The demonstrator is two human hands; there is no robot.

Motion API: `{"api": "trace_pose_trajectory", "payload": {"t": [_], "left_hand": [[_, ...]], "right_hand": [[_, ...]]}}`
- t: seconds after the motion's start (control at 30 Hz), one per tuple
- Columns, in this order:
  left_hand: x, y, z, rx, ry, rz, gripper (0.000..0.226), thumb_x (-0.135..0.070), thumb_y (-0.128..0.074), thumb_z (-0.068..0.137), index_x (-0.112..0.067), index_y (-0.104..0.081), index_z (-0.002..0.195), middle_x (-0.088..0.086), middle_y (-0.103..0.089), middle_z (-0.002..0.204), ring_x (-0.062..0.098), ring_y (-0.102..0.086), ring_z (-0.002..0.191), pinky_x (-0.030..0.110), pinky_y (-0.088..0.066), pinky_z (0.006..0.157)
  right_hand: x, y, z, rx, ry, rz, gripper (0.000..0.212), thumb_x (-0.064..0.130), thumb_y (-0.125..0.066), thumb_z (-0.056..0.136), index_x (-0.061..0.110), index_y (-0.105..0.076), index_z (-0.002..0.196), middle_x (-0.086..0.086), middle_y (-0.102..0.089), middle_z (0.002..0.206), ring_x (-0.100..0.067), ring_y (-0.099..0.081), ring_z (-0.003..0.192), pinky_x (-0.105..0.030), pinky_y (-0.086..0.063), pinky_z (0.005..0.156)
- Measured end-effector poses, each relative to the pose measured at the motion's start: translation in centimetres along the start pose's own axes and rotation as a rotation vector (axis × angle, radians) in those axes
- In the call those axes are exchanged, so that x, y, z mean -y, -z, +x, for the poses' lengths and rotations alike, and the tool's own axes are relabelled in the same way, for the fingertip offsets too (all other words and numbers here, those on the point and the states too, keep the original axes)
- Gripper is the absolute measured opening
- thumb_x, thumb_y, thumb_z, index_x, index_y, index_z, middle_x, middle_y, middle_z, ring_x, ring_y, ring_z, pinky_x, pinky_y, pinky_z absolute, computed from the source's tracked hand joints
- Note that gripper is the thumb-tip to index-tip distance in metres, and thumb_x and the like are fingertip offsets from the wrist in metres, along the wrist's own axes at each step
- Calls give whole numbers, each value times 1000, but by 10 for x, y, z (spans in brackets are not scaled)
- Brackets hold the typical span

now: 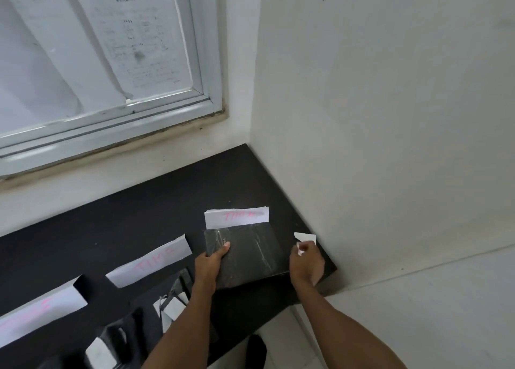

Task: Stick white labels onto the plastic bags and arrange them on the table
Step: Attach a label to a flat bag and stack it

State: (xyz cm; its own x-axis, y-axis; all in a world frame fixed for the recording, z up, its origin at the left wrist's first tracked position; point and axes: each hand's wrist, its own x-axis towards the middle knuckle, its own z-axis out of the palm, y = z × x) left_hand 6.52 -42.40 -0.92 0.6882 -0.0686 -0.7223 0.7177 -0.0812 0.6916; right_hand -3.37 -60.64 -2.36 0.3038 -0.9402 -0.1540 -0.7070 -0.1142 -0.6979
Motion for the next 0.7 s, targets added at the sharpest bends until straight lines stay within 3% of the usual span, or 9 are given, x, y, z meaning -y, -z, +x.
{"api": "trace_pose_trajectory", "payload": {"t": [0.23,0.47,0.7], "left_hand": [[4,31,-28,1,-121,3,51,-31,-77,79,-1,-61,116,14,-67,103,27,-64,87,37,-54,81],[4,89,-53,-28,-234,-15,27,-29,-79,77,-10,-70,94,6,-72,88,23,-68,84,35,-57,77],[8,134,-74,-6,-279,-53,14,-27,-79,77,-17,-73,85,3,-76,84,22,-71,85,40,-57,83]], "right_hand": [[58,-26,-74,228,342,-124,16,21,-66,76,23,-62,92,0,-69,85,-21,-63,83,-29,-46,71],[76,-34,-144,263,349,-131,16,20,-65,79,19,-66,95,1,-65,96,-18,-61,92,-28,-47,76],[95,-39,-197,326,372,-158,34,43,-61,81,11,-67,90,-4,-62,98,-21,-60,91,-31,-49,78]]}}
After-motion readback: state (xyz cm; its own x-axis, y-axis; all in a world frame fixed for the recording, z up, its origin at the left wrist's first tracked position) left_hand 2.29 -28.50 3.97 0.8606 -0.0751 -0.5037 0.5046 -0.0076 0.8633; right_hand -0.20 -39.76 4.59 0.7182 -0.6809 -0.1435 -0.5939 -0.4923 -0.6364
